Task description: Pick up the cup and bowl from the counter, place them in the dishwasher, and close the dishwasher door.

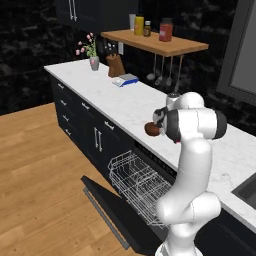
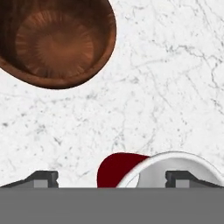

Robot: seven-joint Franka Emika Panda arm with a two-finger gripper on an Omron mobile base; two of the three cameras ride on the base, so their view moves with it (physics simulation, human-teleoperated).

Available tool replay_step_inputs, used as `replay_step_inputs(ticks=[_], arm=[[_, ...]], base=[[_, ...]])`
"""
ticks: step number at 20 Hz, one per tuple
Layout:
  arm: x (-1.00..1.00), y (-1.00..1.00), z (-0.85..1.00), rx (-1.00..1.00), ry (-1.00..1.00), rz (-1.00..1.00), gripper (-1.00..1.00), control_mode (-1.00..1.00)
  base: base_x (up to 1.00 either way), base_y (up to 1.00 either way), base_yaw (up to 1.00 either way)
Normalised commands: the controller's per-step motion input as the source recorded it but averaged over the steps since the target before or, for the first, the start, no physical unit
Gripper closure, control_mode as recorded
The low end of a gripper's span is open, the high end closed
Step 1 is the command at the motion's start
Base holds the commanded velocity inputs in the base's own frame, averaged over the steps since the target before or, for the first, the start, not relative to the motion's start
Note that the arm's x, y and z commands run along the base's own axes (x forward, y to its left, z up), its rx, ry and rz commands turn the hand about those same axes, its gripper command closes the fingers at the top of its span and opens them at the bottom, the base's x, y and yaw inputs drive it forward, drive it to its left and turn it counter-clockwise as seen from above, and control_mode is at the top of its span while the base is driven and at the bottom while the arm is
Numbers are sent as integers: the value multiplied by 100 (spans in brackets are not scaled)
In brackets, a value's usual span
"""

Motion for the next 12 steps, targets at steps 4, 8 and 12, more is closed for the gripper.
replay_step_inputs(ticks=[4,8,12], arm=[[-6,7,-11,0,3,0,100,-100],[-16,1,-1,0,0,0,100,-100],[-29,1,0,0,0,0,100,-100]], base=[[0,0,0],[0,0,0],[0,0,0]])
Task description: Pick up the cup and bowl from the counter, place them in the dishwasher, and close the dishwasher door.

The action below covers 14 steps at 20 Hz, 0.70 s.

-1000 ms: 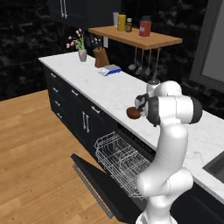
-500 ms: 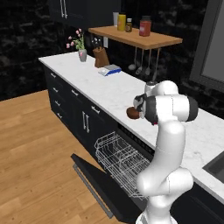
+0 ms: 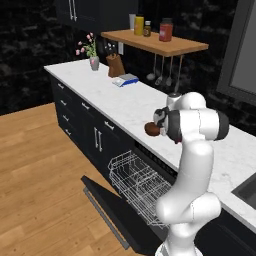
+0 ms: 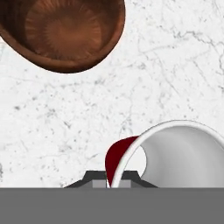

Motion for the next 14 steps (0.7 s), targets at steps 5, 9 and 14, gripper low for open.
replay_step_inputs(ticks=[5,9,14], arm=[[-59,8,0,0,0,0,100,-100],[-100,31,3,0,-3,0,100,-100],[-100,73,2,0,0,0,100,-100]], base=[[0,0,0],[0,0,0],[0,0,0]])
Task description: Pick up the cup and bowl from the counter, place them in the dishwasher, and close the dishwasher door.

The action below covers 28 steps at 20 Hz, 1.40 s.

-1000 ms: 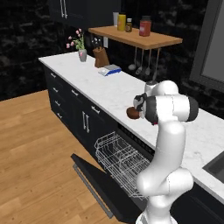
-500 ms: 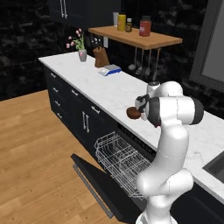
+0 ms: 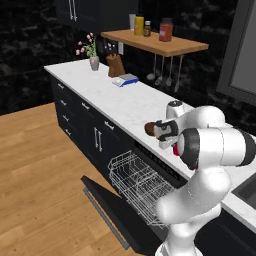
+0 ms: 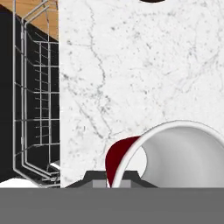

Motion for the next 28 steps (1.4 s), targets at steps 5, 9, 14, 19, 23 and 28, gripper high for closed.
replay_step_inputs(ticks=[5,9,14,19,23,28], arm=[[-97,99,0,0,0,0,100,-100],[-39,98,-5,0,3,0,100,-100],[-1,71,-37,0,11,0,100,-100],[16,22,-76,0,14,-2,100,-100],[32,3,-70,0,6,-5,100,-100],[13,0,-38,-2,0,-3,100,-100]], base=[[0,0,0],[0,0,0],[0,0,0],[0,0,0],[0,0,0],[0,0,0]])
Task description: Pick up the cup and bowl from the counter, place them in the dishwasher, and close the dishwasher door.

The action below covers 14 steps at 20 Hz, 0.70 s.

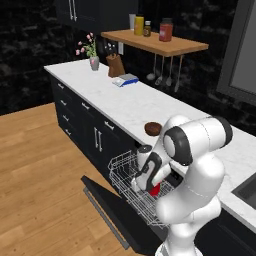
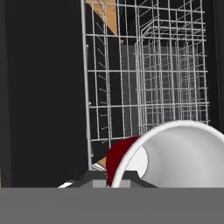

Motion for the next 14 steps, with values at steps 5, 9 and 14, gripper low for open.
replay_step_inputs(ticks=[5,9,14], arm=[[0,0,-20,-6,0,0,100,-100],[2,0,-24,-6,0,-1,100,-100],[2,0,-18,-2,0,-1,100,-100]], base=[[0,0,0],[0,0,0],[0,0,0]])
